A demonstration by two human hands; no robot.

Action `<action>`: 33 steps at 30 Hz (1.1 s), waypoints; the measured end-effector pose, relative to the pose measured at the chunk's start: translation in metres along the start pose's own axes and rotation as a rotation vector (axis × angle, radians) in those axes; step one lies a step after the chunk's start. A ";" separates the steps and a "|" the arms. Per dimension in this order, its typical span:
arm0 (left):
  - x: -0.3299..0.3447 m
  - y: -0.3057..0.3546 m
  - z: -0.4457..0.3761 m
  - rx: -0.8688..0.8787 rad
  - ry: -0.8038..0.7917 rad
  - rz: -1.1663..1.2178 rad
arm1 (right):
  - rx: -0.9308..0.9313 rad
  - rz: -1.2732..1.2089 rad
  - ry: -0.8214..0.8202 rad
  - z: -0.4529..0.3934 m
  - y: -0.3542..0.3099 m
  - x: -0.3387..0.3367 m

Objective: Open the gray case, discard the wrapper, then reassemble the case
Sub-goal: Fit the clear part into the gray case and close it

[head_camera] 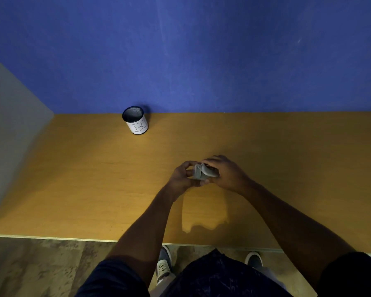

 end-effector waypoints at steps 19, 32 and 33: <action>0.012 -0.007 0.000 -0.062 -0.180 0.213 | -0.134 0.065 -0.073 -0.006 -0.009 -0.002; 0.003 0.002 0.001 -0.001 -0.195 0.293 | 0.458 -0.847 0.346 0.038 0.065 -0.004; 0.004 0.002 0.001 0.003 -0.198 0.294 | 0.481 -0.882 0.340 0.040 0.066 -0.001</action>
Point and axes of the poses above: each hand's wrist, its own z-axis away from the middle knuckle, its own x-axis out of the palm, y = z × x, the point moved 10 cm from there along -z, towards the middle knuckle, and after that the axes turned 13 degrees about -x, right-handed, at the moved point
